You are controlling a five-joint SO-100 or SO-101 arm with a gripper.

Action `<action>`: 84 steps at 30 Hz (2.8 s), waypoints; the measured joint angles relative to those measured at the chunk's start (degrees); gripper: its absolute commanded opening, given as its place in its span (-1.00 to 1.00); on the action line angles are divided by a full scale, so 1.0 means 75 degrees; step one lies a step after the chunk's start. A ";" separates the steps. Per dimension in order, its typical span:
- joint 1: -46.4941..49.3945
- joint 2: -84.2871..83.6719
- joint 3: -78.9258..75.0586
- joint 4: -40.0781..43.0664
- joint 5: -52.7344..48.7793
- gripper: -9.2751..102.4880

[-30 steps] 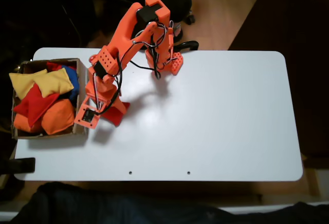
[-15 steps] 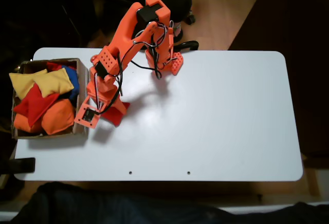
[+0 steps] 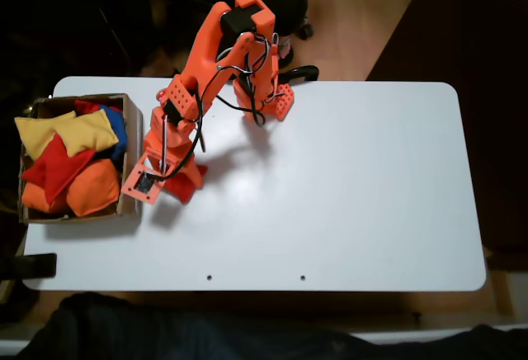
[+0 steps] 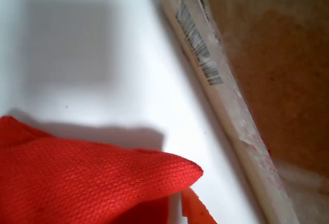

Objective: Grasp a bag and put it in the box.

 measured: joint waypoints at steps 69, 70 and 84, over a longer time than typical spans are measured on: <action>-0.1734 0.0563 -0.2660 0.4922 0.3867 -0.83; -0.1758 0.0563 -0.2730 0.5039 0.3937 -0.83; -0.2016 0.0844 -0.4043 0.6750 0.4758 -0.83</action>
